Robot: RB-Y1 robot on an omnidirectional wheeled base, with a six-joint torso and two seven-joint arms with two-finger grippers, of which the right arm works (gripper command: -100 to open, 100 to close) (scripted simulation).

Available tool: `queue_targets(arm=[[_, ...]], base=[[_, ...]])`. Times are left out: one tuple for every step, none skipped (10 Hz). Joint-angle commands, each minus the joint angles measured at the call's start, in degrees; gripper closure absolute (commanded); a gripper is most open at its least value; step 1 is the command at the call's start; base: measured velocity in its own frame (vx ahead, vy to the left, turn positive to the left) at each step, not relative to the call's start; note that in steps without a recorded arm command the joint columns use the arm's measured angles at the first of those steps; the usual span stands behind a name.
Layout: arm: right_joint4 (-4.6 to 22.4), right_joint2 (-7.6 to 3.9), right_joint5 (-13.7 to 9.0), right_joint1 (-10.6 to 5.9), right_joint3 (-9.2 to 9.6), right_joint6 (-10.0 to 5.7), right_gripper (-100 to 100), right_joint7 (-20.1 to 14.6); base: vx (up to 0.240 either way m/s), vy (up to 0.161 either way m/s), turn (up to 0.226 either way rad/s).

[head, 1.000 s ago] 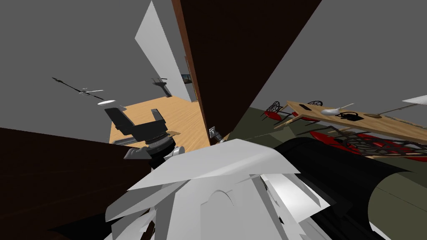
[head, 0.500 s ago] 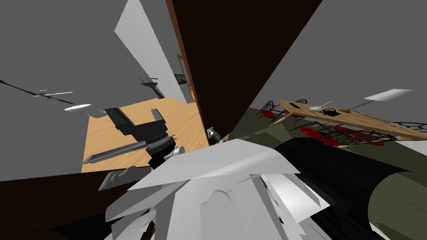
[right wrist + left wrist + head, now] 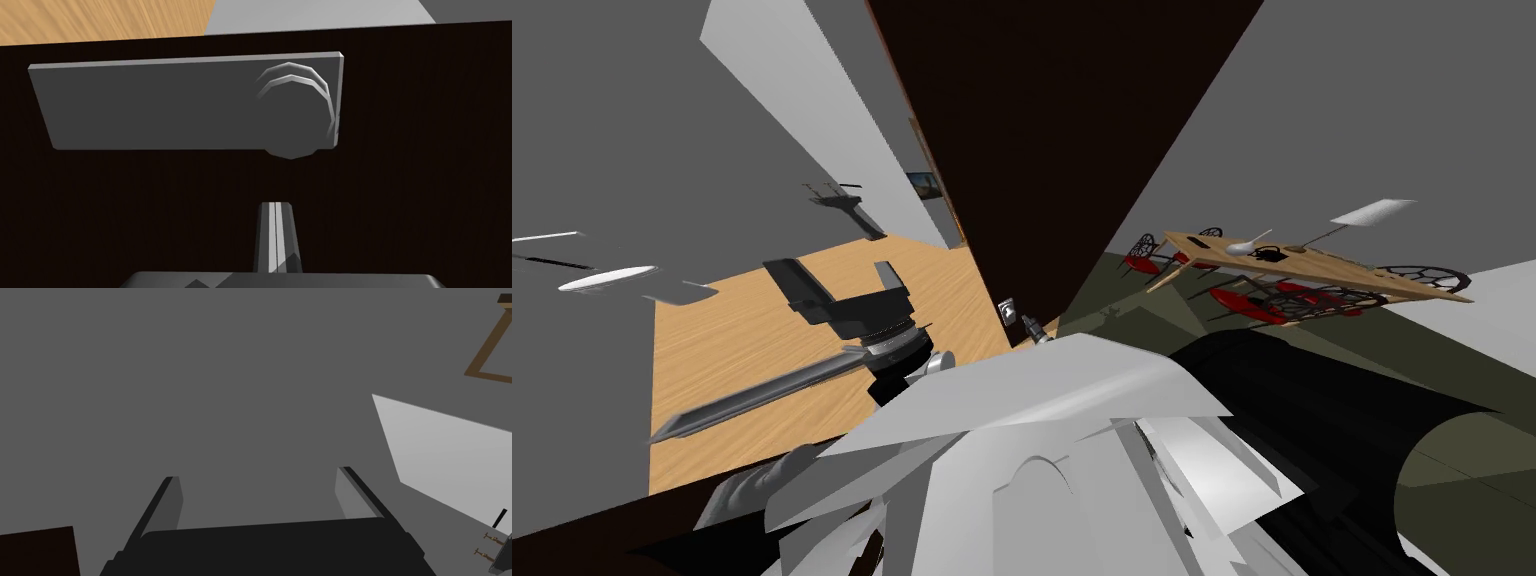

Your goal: Push the door open

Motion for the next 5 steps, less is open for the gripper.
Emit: queue_targets(arm=[[-0.50,-0.12,0.17,0.88,0.16,-0.37,-100,-0.18],[-0.84,-0.13,0.28,1.46,0.27,-0.59,-100,-0.24],[-1.29,-0.11,0.44,2.23,0.42,-0.90,-100,-0.32],[-1.59,-0.05,0.54,2.74,0.53,-1.10,-100,-0.37],[-1.35,-0.06,0.48,2.39,0.46,-0.95,-100,-0.31]], base=[[-0.219,-0.014,-0.027],[-0.243,0.005,-0.063],[-0.264,-0.009,-0.070],[-0.218,0.003,-0.047],[-0.092,0.005,-0.009]])
